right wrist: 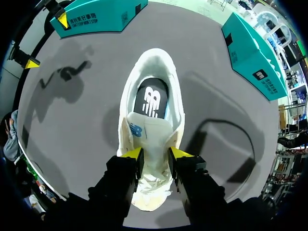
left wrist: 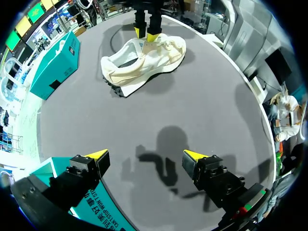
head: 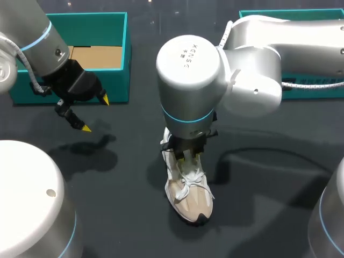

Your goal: Take the shoe out of the shoebox, open the shoe tongue, remove and reinsert the insole, then place the shoe into the shoebox

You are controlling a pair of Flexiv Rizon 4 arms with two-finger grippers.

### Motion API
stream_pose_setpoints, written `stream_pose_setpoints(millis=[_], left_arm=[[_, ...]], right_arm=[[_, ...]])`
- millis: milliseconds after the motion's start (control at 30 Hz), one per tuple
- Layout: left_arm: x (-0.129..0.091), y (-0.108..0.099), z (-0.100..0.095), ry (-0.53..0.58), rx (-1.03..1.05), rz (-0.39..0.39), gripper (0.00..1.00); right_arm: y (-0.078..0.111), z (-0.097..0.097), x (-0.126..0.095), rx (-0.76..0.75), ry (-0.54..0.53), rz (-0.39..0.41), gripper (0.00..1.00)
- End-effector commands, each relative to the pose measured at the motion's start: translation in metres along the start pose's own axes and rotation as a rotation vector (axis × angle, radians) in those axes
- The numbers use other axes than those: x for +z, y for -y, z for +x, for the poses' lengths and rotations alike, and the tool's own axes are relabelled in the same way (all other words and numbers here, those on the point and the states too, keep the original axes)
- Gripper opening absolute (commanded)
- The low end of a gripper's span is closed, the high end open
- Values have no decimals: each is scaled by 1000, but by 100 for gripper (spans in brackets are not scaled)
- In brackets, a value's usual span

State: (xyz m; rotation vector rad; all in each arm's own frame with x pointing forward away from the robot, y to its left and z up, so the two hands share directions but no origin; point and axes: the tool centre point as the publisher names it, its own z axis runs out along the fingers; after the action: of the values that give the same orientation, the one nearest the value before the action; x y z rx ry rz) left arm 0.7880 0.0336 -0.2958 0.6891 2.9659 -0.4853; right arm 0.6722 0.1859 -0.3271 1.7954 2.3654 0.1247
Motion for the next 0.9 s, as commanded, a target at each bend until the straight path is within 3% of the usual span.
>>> stream_pose_setpoints(millis=[33,433,633,900], left_arm=[[-1,0,1,1,1,-2,100],[-1,0,1,1,1,-2,100],[-1,0,1,1,1,-2,100],[-1,0,1,1,1,-2,100]], right_arm=[[2,3,-3,10,22,-13,33],[0,11,-17,0,60,-53,27],[-5,9,-5,-7,31,-19,15],[-14,4,20,7,-3,43,19]])
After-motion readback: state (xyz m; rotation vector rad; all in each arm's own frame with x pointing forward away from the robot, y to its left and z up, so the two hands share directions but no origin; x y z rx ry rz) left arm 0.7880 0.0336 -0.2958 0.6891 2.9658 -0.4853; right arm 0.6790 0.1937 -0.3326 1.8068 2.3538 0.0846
